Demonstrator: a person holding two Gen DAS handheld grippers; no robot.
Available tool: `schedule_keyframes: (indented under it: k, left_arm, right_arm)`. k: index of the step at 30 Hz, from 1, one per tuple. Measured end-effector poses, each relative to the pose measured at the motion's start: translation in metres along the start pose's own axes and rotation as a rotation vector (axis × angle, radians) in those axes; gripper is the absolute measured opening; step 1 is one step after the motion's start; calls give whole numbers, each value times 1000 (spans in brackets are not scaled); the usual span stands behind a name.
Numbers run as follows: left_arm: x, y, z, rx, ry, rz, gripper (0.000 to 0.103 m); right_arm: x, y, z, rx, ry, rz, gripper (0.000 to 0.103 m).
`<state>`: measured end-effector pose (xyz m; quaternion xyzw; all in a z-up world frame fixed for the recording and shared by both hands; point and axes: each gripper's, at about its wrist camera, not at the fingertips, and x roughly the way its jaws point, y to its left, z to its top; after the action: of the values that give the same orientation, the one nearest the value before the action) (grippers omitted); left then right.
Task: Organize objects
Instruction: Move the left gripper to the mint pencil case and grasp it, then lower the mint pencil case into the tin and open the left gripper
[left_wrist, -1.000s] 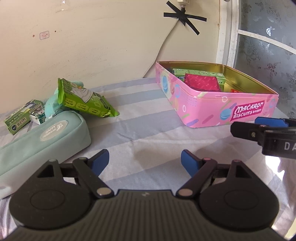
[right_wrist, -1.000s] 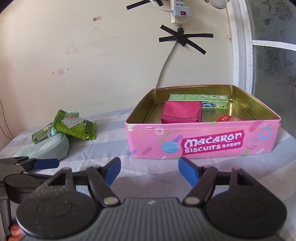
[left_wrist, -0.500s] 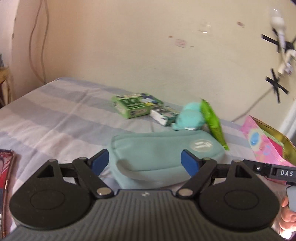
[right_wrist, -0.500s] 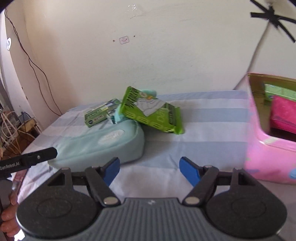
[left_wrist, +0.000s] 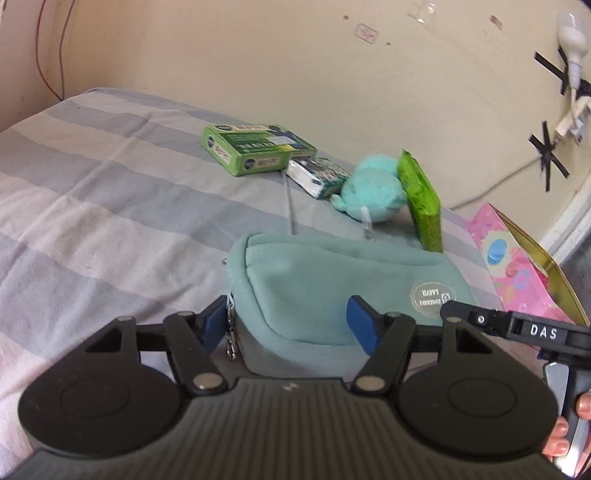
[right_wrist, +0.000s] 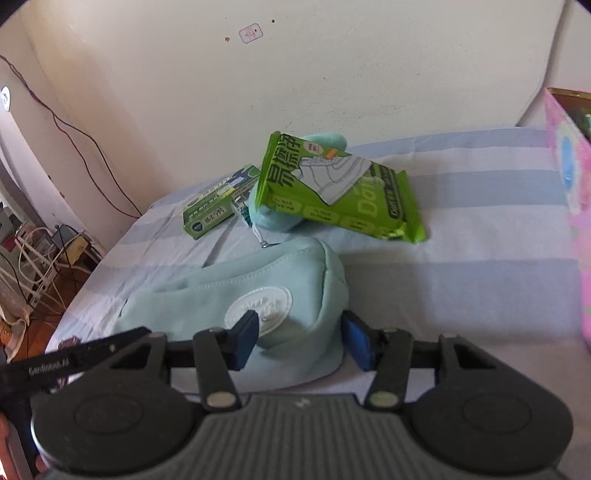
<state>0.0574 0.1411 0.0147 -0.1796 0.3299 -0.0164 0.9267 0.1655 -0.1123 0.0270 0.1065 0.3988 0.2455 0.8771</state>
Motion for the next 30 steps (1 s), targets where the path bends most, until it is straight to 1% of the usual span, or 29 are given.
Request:
schedule_keyframes:
  k: [2, 4, 7, 9, 12, 14, 17, 19, 21, 23, 24, 26, 28, 30]
  left_arm:
    - [-3, -16, -11, 43, 26, -53, 70]
    - [-2, -37, -23, 98, 48, -109, 70]
    - [5, -75, -39, 189, 75, -180, 70]
    - [14, -98, -47, 250, 86, -215, 70]
    - [17, -130, -52, 313, 77, -260, 70]
    - [13, -151, -44, 347, 33, -284, 70]
    - [0, -190, -22, 403, -71, -328, 70]
    - [-2, -218, -5, 435, -116, -354, 69]
    - [7, -244, 9, 467, -156, -378, 70]
    - [27, -266, 19, 480, -164, -388, 70]
    - [40, -276, 23, 479, -148, -386, 70]
    - [63, -293, 25, 479, -107, -372, 70]
    - [83, -306, 20, 500, -75, -348, 70]
    - [101, -316, 15, 514, -37, -324, 70]
  right_arm:
    - [-28, -12, -22, 15, -14, -3, 50]
    - [-59, -24, -45, 32, -51, -29, 49]
    - [-104, -45, -76, 76, -103, -99, 49]
    - [-128, -58, -90, 110, -131, -151, 49]
    - [-157, -75, -104, 141, -182, -215, 48]
    - [-174, -82, -107, 153, -231, -243, 47]
    - [-204, -90, -94, 135, -346, -258, 47]
    - [-219, -95, -77, 97, -423, -286, 47]
    - [-237, -106, -58, 67, -504, -334, 47]
    - [-247, -122, -43, 46, -559, -371, 47]
    - [-249, -130, -36, 47, -567, -387, 47]
    - [-244, -157, -24, 68, -552, -417, 47]
    - [-239, -180, -17, 98, -514, -435, 47]
    - [-227, -202, -10, 136, -457, -444, 47]
